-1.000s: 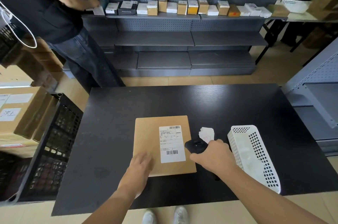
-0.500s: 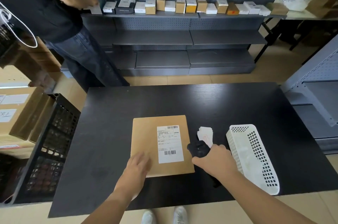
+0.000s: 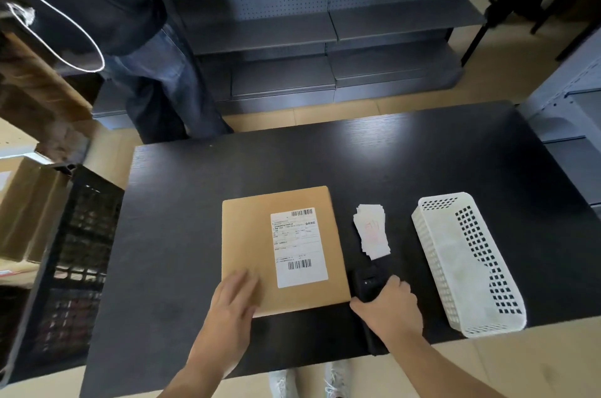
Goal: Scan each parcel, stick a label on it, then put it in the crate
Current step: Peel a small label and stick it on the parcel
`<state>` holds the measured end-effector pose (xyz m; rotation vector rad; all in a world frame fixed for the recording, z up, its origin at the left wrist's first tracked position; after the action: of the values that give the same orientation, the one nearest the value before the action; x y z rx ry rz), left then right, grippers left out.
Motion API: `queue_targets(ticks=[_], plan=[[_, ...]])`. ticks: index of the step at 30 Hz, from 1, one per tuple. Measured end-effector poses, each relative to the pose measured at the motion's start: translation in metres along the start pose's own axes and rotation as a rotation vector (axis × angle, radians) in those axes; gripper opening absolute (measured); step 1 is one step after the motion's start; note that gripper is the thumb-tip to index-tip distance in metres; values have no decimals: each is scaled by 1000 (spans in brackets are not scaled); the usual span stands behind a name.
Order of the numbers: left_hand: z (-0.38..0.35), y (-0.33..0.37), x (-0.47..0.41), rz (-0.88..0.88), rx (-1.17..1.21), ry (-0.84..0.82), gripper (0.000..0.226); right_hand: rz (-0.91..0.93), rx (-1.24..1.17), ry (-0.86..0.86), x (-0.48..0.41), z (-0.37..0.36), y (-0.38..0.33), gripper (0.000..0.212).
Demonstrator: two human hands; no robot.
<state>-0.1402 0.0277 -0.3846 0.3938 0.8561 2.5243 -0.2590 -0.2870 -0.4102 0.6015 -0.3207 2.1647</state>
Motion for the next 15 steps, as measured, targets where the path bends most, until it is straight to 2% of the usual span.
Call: queue_targets(ticks=[4, 7, 15], plan=[[1, 6, 1, -55, -22, 59, 59, 27, 5, 34, -3, -3, -2, 79], [1, 5, 1, -58, -13, 78, 50, 44, 24, 49, -5, 0, -4, 77], [11, 13, -11, 23, -31, 47, 49, 51, 130, 35, -4, 8, -4, 88]])
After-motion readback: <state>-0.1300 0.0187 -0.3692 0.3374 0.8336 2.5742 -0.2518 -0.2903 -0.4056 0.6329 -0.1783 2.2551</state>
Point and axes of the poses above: each hand's wrist, its own x-axis away from the middle knuckle, its own z-axis out of the back of the hand, y = z × x, the point moved 8 cm from there along -x, towards the middle knuckle, and after that the axes turned 10 degrees about x, right-handed, at the moved point
